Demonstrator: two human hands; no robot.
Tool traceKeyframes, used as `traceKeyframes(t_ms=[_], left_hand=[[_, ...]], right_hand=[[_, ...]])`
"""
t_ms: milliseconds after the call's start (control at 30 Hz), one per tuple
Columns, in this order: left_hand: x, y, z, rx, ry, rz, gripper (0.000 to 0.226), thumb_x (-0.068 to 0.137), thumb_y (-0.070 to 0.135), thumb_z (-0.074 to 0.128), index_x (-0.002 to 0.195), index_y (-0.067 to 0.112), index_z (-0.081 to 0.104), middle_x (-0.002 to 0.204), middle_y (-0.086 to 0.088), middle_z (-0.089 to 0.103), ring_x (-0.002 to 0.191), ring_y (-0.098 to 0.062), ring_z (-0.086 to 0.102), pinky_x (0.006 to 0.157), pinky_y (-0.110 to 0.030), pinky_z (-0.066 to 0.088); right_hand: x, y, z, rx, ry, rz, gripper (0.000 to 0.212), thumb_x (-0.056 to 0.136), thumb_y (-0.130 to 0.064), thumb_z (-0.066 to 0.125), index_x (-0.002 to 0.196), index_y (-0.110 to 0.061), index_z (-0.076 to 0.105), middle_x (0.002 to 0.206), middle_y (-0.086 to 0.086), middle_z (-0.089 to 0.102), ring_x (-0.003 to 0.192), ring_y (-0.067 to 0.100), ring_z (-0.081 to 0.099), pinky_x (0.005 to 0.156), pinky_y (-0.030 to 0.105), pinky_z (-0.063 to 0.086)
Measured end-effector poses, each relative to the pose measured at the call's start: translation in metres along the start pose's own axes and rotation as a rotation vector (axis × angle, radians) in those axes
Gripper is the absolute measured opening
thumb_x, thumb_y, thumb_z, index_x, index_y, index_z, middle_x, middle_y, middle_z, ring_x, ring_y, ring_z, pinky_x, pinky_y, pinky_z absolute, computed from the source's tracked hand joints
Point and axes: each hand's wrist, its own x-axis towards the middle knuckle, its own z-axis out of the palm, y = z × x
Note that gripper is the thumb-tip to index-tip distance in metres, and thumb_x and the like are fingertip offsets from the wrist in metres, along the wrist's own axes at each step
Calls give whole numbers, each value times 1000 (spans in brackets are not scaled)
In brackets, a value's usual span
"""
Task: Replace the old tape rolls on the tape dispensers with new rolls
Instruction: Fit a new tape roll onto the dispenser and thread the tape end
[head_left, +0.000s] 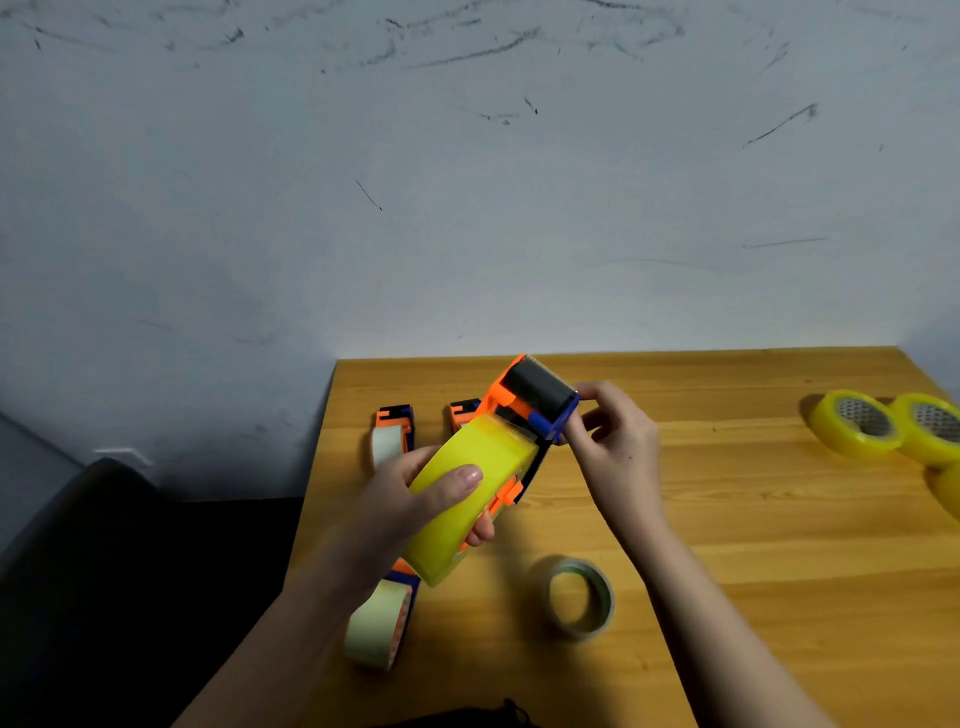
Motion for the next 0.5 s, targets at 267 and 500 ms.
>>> traceKeyframes(t_ms=[267, 500], left_hand=[[0, 2, -1, -16, 16, -22, 57, 54, 48, 67, 94, 7, 62, 70, -11, 72, 61, -17, 68, 56, -23, 55], [0, 1, -1, -2, 14, -39, 58, 56, 47, 68, 98, 8, 62, 72, -10, 72, 62, -17, 68, 56, -22, 54]], right_hand=[[9, -8, -8, 240, -146, 208, 35, 88, -8, 64, 117, -27, 58, 88, -10, 66, 60, 7, 64, 60, 25, 48], [9, -10, -9, 275, -103, 91, 27, 91, 4, 57, 97, -19, 70, 98, -6, 72, 74, 0, 63, 63, 15, 44]])
